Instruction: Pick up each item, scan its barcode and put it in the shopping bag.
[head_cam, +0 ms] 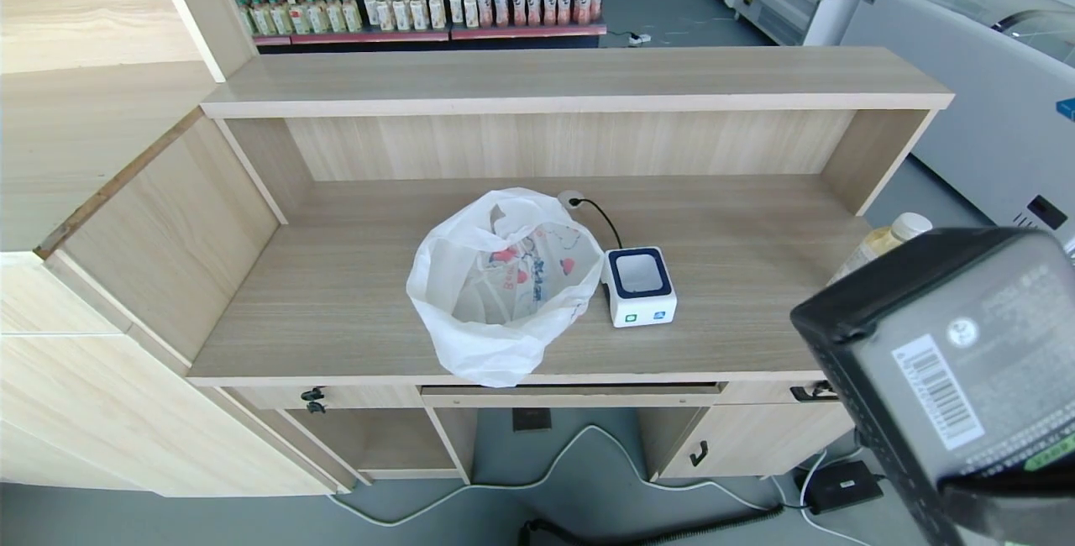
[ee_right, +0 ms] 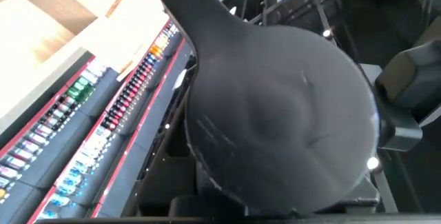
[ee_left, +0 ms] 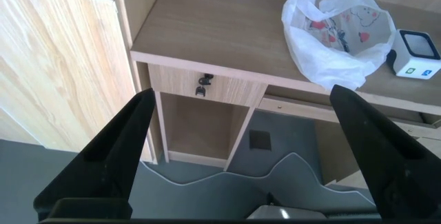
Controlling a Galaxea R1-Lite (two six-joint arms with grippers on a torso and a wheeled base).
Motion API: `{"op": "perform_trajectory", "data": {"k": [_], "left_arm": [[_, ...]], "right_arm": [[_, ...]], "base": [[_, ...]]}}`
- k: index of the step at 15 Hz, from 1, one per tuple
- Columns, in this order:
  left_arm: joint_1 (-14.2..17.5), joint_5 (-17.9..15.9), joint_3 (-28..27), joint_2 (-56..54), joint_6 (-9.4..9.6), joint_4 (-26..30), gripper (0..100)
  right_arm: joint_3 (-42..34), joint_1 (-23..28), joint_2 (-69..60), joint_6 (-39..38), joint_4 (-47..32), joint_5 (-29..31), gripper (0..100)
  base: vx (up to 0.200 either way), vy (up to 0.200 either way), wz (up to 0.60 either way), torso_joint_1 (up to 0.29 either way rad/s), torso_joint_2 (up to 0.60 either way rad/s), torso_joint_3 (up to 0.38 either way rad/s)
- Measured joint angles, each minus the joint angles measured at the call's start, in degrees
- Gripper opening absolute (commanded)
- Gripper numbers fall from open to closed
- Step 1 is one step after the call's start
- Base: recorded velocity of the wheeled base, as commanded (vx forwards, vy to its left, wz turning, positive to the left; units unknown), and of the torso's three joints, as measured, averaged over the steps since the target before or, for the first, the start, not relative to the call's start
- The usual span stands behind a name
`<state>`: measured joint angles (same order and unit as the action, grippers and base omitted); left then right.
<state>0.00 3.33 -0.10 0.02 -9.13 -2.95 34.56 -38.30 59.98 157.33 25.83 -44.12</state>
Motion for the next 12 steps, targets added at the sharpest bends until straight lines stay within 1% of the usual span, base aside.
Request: {"op": "perform_trajectory", "data": {"k": [12], "left_arm": [[0.0, -0.02, 0.0, 0.0, 0.0, -0.02, 100]], "right_arm": [[-0.63, 0.4, -1.33, -1.04, -0.33, 0.02, 0]], "base": [[0.0, 0.0, 0.0, 0.0, 0.0, 0.0]]}}
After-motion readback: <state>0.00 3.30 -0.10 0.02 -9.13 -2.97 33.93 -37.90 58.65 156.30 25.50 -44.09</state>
